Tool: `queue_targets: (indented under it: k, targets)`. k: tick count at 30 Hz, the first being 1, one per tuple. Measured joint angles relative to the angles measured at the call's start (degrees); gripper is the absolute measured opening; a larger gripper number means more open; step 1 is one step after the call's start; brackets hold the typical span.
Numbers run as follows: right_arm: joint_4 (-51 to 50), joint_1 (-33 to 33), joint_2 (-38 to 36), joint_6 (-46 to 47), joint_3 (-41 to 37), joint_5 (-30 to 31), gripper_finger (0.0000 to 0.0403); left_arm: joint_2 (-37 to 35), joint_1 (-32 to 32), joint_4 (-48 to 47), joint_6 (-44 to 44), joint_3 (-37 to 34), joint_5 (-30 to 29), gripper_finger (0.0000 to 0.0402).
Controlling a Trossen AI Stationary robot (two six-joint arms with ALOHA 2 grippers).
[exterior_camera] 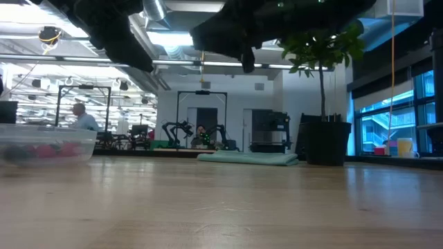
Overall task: Pick and placing Produce into tupperware
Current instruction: Put the black cherry into the transparent bin
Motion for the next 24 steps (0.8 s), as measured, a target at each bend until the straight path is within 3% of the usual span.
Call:
queue_targets:
  k: [6,9,18,24]
  targets:
    - [1.0,0.0,1.3,-0.1,0.0,0.0,0.0106,0.0,0.0,0.2,0.8,0.0,1.6,0.0178]
    - [1.0,0.0,1.3,-0.4,0.0,-0.1,0.0106,0.0,0.0,1.4,6.6,0.0,3.1,0.0183]
    - [1.5,0.0,1.3,-1.2,0.0,-0.1,0.0106,0.0,0.0,6.6,24.7,0.0,3.3,0.026]
    - [1.9,0.0,1.3,-1.1,0.0,-0.1,0.0106,0.0,0.0,6.9,26.8,0.0,2.7,0.028]
